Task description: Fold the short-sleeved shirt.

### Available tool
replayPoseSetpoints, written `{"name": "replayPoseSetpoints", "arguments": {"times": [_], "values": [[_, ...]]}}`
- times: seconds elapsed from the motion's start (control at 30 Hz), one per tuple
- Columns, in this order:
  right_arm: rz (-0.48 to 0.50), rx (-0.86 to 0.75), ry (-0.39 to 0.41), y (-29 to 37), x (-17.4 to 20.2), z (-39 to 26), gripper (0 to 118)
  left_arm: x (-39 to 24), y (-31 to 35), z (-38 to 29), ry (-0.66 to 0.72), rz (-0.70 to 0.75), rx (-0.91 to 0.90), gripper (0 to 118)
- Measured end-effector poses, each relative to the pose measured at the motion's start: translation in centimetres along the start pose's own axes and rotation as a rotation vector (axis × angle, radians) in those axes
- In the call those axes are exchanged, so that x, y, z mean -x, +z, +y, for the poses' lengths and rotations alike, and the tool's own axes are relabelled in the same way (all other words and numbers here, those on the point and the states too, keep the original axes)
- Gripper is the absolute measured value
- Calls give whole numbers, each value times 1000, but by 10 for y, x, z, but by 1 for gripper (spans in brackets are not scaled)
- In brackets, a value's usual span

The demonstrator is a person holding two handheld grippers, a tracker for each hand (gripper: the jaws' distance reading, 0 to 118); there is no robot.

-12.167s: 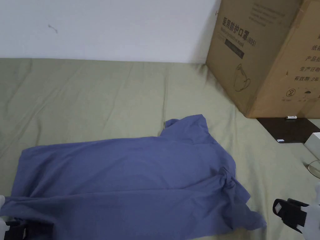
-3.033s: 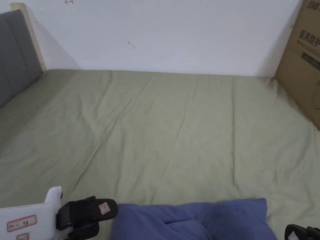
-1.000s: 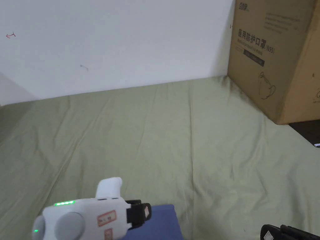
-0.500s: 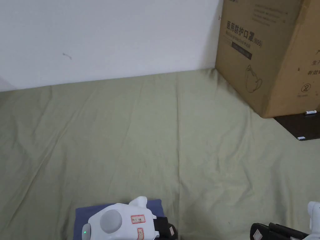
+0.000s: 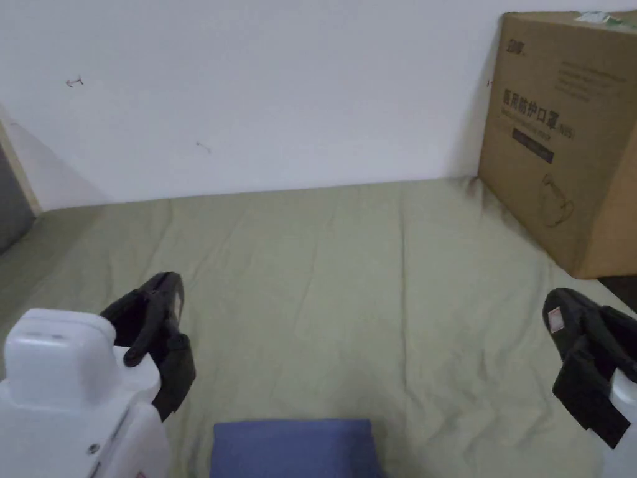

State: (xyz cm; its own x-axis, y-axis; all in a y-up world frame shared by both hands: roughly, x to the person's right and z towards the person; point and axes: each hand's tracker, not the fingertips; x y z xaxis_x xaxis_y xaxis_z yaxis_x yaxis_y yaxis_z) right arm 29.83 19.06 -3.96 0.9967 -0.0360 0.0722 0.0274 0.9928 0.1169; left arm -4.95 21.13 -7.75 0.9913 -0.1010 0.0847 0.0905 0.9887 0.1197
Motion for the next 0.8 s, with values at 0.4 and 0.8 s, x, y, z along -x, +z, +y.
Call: {"name": "replayPoseSetpoints", "arguments": {"times": [0.4,0.8], "values": [[9,111,-89,-18,10,6,0,30,21,-24,92,54,119,3],[317,1276,-386,-138,63,-241,0,90,18,-97,224,-46,602,4]]}}
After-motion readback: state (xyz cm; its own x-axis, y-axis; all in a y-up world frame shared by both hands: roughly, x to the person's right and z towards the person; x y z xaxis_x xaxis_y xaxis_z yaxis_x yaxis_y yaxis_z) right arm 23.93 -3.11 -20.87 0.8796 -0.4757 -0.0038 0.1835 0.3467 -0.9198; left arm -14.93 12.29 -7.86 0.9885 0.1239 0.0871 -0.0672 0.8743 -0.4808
